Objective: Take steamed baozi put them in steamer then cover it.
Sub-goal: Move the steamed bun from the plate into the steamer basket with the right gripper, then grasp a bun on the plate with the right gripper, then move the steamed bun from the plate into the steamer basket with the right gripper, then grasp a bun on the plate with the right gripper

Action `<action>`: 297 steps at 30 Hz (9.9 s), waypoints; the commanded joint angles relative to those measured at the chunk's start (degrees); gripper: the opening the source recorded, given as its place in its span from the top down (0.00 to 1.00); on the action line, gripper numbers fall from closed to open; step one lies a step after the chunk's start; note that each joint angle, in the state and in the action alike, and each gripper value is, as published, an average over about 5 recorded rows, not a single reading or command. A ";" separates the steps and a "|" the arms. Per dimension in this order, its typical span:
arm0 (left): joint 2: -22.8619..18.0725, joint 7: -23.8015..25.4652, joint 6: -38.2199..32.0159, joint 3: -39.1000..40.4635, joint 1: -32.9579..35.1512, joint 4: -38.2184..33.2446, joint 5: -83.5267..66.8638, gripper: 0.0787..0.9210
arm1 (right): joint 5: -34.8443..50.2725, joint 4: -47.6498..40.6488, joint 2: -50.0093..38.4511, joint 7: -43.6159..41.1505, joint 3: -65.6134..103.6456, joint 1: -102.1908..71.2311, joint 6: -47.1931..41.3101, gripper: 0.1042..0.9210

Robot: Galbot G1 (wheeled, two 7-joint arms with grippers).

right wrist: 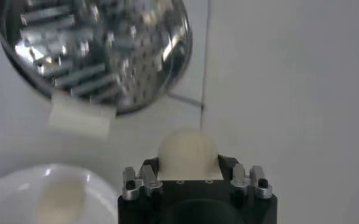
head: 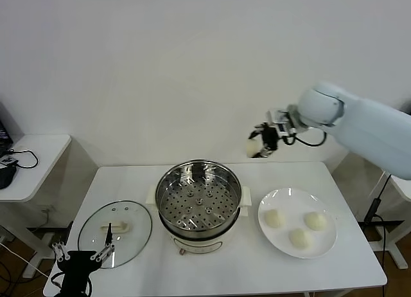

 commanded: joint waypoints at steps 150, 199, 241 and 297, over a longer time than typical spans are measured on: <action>1.37 0.89 2.18 -6.07 0.20 -2.61 -3.89 0.12 | -18.51 -5.49 -6.17 -0.16 12.64 -33.58 -5.64 0.42; 3.19 1.45 3.27 -8.37 -2.54 -3.57 -5.53 0.12 | 16.33 -1.47 26.60 12.90 -7.07 -6.33 -22.82 0.42; 2.84 1.46 3.47 -8.33 -1.66 -5.70 -5.70 0.12 | 11.78 5.30 11.04 -2.09 -6.20 6.29 -17.17 0.12; 3.19 1.75 3.65 -7.62 -0.93 -3.68 -4.44 0.12 | -28.12 5.19 -19.40 -9.02 15.08 -41.32 -0.21 0.12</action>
